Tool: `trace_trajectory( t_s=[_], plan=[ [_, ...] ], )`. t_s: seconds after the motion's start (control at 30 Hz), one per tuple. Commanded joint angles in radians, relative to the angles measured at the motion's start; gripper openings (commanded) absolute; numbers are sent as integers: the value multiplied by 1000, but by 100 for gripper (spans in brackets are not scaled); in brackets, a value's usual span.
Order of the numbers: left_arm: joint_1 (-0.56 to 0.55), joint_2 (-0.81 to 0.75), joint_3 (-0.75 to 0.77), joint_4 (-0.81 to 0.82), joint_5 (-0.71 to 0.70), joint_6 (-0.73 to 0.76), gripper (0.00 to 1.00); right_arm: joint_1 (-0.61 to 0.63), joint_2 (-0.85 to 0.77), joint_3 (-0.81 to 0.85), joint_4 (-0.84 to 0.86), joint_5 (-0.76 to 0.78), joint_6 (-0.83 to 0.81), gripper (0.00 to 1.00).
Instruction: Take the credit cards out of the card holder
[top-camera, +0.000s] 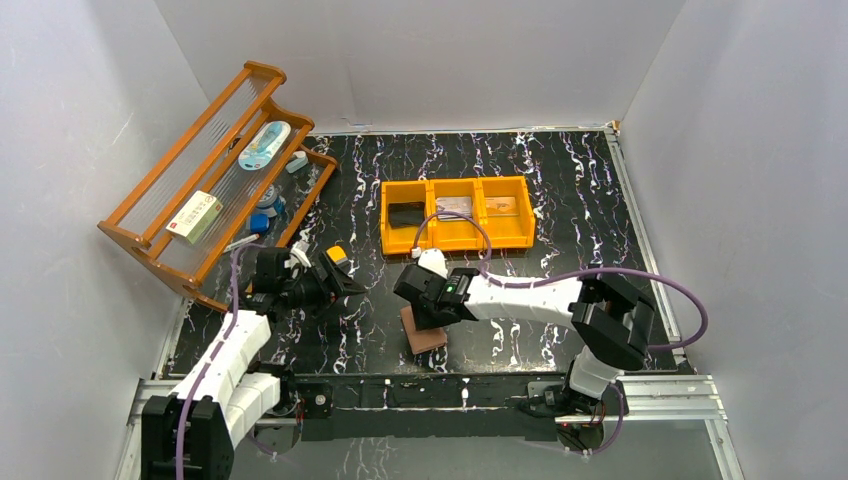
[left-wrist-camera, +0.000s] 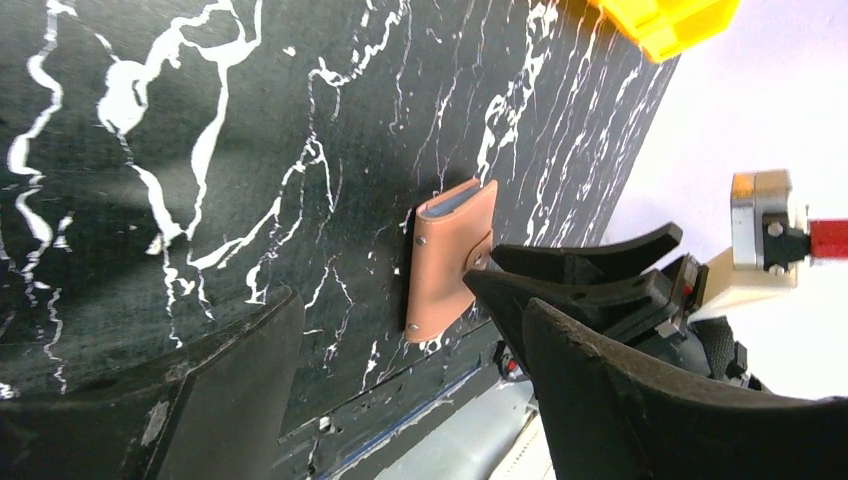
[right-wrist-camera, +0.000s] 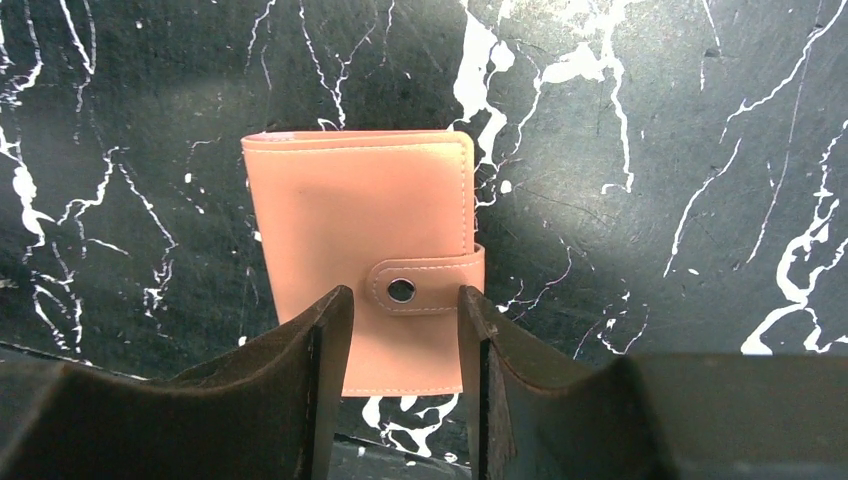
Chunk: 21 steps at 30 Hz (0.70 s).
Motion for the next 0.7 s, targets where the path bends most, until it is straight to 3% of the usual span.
trace_trajectory(
  t_s=[0.0,0.27,0.4,0.67],
  plan=[
    [-75,29,59,-10,-11,37,78,8,43,35,-21,36,-3,49],
    [-261,99,99,-17,-174,13,72,8,65,12,-21,65,64,37],
    [-300,157,121,-17,-181,37,70,1,19,-58,84,11,86,27],
    [-398,243,173,-17,-226,66,70,-59,-54,-198,288,-146,131,23]
  ],
)
